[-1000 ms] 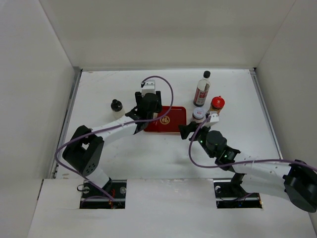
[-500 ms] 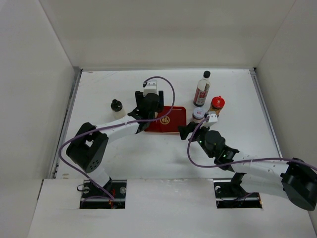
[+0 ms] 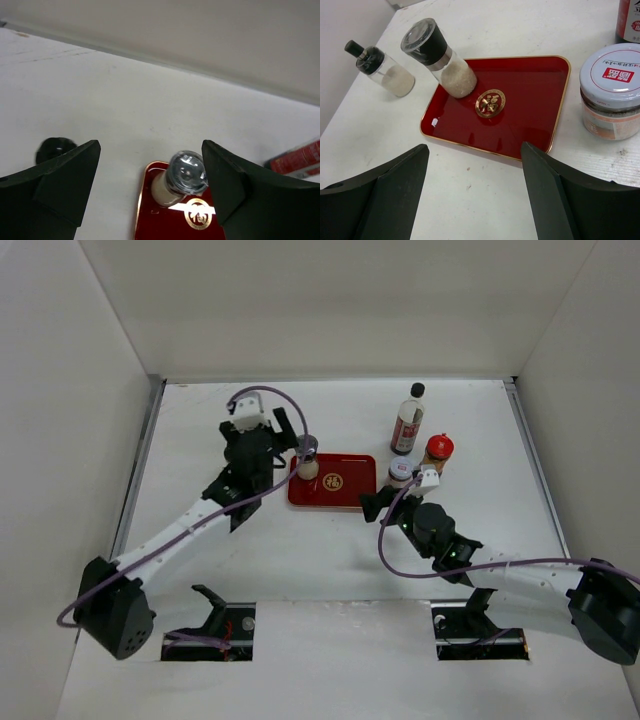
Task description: Organize the condiment bottles
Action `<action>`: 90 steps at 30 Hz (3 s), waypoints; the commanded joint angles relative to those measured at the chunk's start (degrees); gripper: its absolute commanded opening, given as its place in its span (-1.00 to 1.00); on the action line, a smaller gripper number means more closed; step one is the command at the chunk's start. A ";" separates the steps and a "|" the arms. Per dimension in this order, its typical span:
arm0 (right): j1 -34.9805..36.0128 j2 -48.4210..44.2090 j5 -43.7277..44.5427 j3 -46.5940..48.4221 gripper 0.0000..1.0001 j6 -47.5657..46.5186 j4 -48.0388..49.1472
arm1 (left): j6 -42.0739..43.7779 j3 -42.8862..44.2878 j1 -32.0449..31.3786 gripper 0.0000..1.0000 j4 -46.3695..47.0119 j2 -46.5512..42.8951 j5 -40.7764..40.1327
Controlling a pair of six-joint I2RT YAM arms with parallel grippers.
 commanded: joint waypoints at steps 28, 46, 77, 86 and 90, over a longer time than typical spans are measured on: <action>0.03 1.91 -2.40 1.23 0.69 0.52 3.47 | -3.26 -1.11 18.06 0.32 -1.38 16.29 -0.93; -0.14 1.21 -1.79 0.89 0.68 0.52 3.65 | -1.07 -3.66 14.99 -0.32 -1.20 7.35 -3.57; -8.32 -9.34 3.75 -3.95 0.68 5.53 -0.83 | 2.10 17.34 -14.73 -0.35 0.20 23.74 3.63; -8.32 -8.81 3.13 -4.04 0.69 5.53 -0.13 | 3.33 19.45 -11.74 -0.35 4.60 30.70 2.67; -8.05 -8.29 2.69 -3.77 0.69 5.44 -0.04 | 3.68 19.02 -11.21 -0.34 6.44 32.10 2.41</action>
